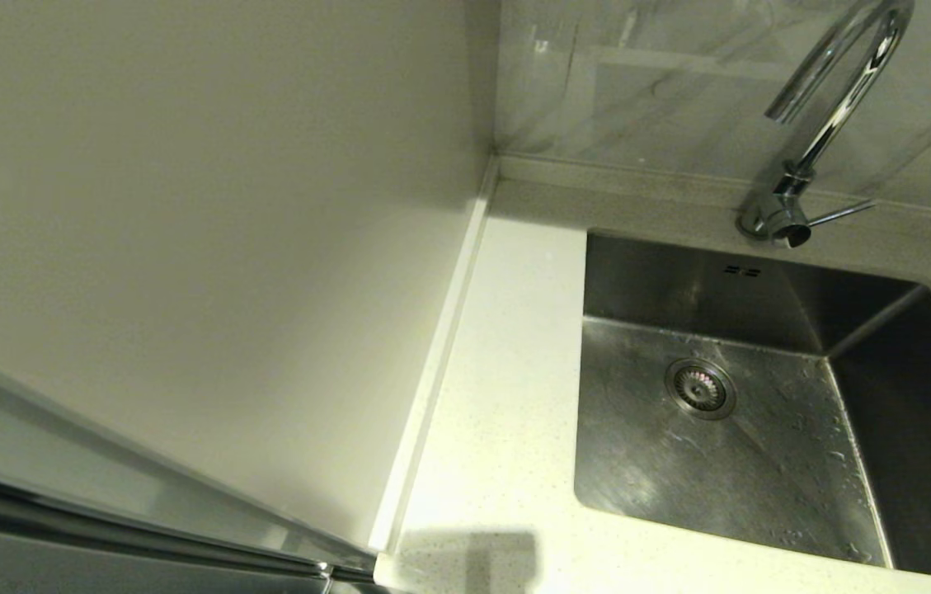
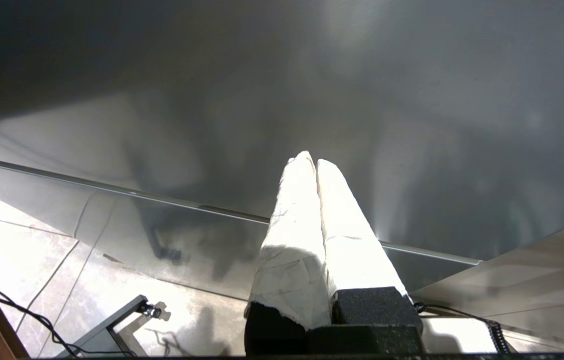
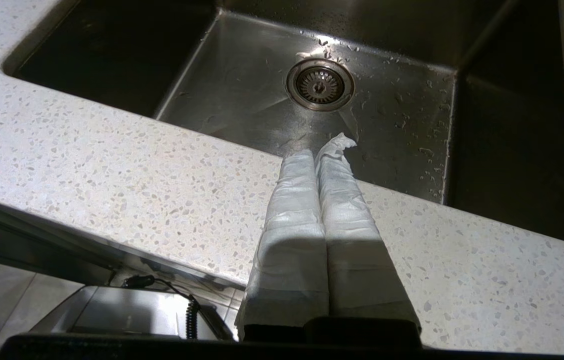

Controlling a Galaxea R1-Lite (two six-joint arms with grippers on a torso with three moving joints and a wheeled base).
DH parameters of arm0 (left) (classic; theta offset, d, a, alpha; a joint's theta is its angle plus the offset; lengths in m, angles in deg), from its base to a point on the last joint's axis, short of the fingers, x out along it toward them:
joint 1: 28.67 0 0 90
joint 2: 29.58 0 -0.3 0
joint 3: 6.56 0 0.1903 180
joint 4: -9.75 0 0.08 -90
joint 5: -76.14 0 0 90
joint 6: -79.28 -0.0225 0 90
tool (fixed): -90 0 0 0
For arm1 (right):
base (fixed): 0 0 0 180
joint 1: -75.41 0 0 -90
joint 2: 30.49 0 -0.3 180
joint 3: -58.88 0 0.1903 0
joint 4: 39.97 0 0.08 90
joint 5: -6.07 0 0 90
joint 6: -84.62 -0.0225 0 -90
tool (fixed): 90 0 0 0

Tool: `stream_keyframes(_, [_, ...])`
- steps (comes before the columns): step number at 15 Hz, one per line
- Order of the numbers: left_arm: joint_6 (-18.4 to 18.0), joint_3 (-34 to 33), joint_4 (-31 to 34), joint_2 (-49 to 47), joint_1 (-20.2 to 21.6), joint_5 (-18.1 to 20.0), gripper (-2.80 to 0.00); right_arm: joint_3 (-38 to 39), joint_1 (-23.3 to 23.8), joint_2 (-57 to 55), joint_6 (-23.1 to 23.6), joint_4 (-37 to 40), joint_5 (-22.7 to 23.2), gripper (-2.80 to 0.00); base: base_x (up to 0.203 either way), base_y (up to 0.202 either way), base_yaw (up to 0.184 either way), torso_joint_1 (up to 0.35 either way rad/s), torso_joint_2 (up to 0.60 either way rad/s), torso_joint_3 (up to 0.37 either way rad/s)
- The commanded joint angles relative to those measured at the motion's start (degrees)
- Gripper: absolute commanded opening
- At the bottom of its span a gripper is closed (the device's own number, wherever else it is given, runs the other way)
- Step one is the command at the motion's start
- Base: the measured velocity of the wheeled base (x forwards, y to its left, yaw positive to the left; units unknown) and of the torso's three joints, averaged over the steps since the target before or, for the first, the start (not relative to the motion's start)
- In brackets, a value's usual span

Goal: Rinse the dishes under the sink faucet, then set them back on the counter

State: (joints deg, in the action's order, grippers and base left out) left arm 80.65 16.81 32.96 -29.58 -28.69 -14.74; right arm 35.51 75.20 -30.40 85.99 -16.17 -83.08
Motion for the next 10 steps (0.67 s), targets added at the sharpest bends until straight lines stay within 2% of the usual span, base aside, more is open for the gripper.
stream_keyframes(1, [0.0, 0.0, 0.0, 0.2, 0.0, 0.0, -2.80, 0.0, -0.1, -0.1, 0.0, 0.1, 0.0, -2.80, 0.000, 0.000, 0.000, 0.000, 0.00, 0.000])
stream_keyframes(10, [0.0, 0.0, 0.0, 0.2, 0.0, 0.0, -2.80, 0.0, 0.0, -0.1, 0.0, 0.0, 0.0, -2.80, 0.000, 0.000, 0.000, 0.000, 0.00, 0.000])
